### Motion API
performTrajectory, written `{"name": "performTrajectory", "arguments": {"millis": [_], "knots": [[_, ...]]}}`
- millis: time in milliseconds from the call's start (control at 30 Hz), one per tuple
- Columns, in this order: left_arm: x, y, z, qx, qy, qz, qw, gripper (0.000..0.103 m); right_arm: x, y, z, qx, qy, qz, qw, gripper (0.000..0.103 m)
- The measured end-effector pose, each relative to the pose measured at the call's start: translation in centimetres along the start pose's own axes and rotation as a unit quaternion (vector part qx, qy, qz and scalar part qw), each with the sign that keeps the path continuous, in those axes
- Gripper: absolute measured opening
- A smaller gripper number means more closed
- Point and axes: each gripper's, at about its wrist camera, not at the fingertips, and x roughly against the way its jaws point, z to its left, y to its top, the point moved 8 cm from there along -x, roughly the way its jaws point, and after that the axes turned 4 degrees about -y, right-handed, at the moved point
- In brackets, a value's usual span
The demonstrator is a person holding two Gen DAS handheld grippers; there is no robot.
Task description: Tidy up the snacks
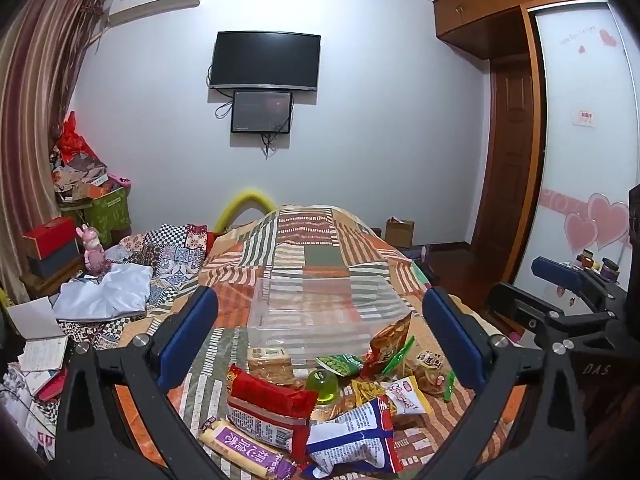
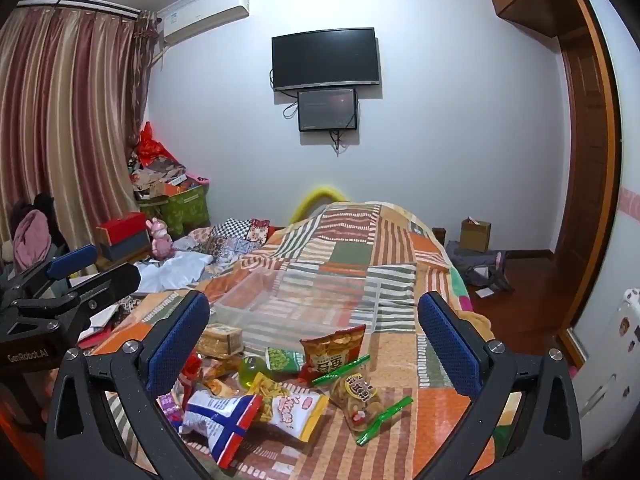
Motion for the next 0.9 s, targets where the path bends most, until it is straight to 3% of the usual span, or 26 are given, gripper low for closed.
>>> {"name": "performTrajectory", "arguments": {"millis": [900], "knots": [[-0.28,-0.23,0.09,0.001,-0.002,0.005,1.0000,0.103,0.23,0.07,-0.26,-0.007,0.000,-0.001,1.000,0.103]]}}
